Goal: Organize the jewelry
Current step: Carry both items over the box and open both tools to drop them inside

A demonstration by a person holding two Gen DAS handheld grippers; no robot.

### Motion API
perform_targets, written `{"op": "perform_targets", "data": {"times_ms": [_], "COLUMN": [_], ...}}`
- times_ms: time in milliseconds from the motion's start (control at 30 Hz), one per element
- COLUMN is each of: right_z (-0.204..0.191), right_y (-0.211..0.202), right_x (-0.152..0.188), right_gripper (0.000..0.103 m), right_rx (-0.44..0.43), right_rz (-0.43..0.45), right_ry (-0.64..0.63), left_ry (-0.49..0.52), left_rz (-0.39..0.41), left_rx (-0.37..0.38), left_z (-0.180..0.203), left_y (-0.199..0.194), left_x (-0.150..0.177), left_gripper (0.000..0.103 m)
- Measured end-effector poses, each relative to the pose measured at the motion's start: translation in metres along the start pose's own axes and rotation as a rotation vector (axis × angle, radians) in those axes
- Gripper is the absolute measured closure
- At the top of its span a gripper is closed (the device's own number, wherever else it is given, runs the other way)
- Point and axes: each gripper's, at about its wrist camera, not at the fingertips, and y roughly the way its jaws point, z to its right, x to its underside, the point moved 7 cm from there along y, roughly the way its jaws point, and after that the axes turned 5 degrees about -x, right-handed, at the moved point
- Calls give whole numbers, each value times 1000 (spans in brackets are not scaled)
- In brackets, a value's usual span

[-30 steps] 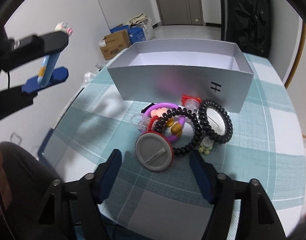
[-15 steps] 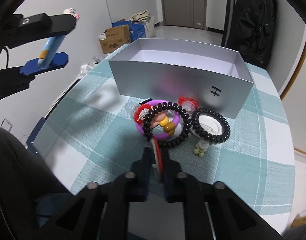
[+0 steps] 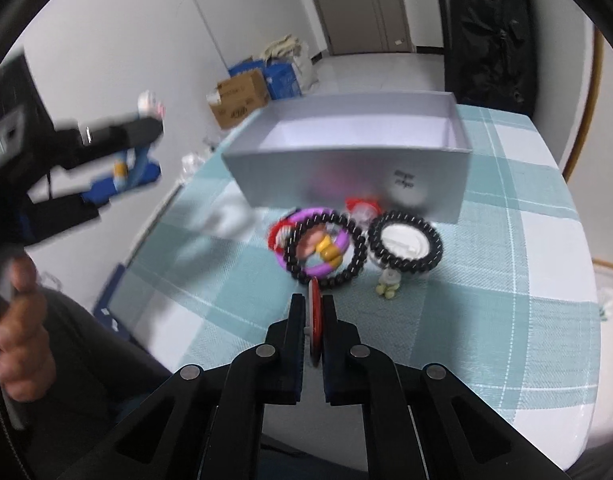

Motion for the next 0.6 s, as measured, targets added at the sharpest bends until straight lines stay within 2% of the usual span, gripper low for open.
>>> {"op": "perform_targets", "data": {"times_ms": [133, 300, 600], "right_z": [5, 10, 31], "right_y": [-17, -28, -36], "right_x": [-13, -37, -98], "right_gripper": [97, 97, 97], "right_rx": [-47, -97, -139], "right_rz": [60, 91, 126], "right_ry": [55, 79, 81], "left_ry": [10, 27, 83], "left_rz": [-3, -2, -13], "left_rx": [3, -1, -69], "left_z": [5, 12, 25], "left_y": [4, 10, 37], "left_x": [0, -8, -32], "left_gripper": [54, 54, 54]}}
